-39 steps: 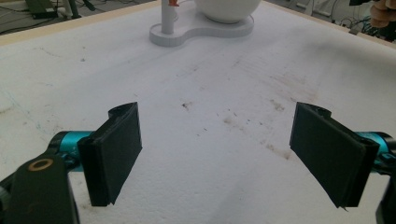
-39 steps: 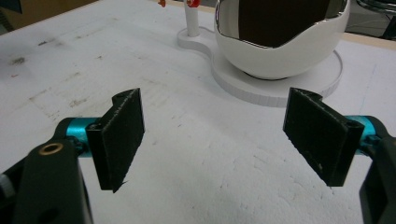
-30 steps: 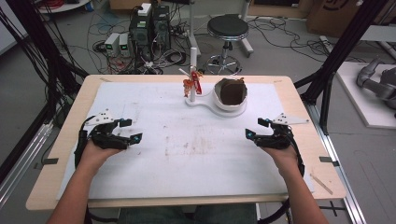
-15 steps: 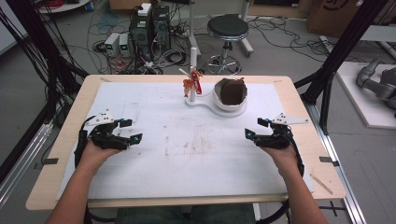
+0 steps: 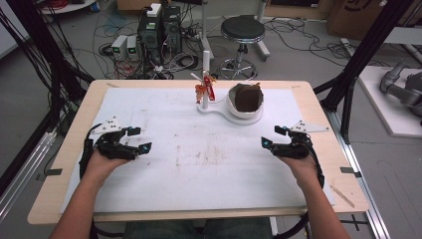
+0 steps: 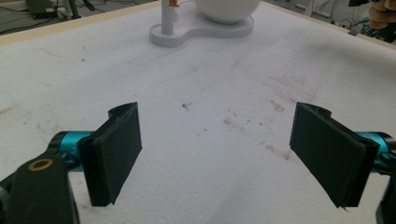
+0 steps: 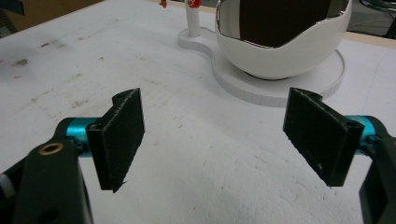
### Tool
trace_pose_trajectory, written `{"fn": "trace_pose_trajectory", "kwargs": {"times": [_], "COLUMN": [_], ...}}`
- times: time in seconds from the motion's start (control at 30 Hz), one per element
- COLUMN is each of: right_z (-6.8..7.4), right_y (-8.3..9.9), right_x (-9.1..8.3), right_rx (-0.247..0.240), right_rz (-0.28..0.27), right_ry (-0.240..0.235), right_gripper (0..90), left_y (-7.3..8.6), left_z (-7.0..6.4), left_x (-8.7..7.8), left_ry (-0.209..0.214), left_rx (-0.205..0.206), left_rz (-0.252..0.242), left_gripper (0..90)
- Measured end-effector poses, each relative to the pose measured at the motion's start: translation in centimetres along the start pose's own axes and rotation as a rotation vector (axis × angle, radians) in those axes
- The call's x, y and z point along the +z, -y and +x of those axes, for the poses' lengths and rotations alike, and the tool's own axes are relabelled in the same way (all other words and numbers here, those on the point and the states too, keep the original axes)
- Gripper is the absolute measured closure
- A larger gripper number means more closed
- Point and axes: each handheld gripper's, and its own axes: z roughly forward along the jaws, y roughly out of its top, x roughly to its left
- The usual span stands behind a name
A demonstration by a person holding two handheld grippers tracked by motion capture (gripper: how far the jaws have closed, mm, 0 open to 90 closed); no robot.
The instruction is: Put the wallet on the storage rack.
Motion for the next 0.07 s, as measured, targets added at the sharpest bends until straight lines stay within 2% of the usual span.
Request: {"fn": "trace_pose_trajectory", "kwargs": {"times": [0.07], "right_z": [0.00], "right_y": [0.00], "right_x": [0.02], "right_rx": [0.000], "right_rz": [0.001], "right_ry": [0.001], "right_gripper": [20.8], "left_y": [-0.01], "left_z": [0.00], "left_x": [-0.04], "left_ry": [-0.002], "left_rx": [0.000], "left_rz": [-0.004], "left_gripper": [16.7]}}
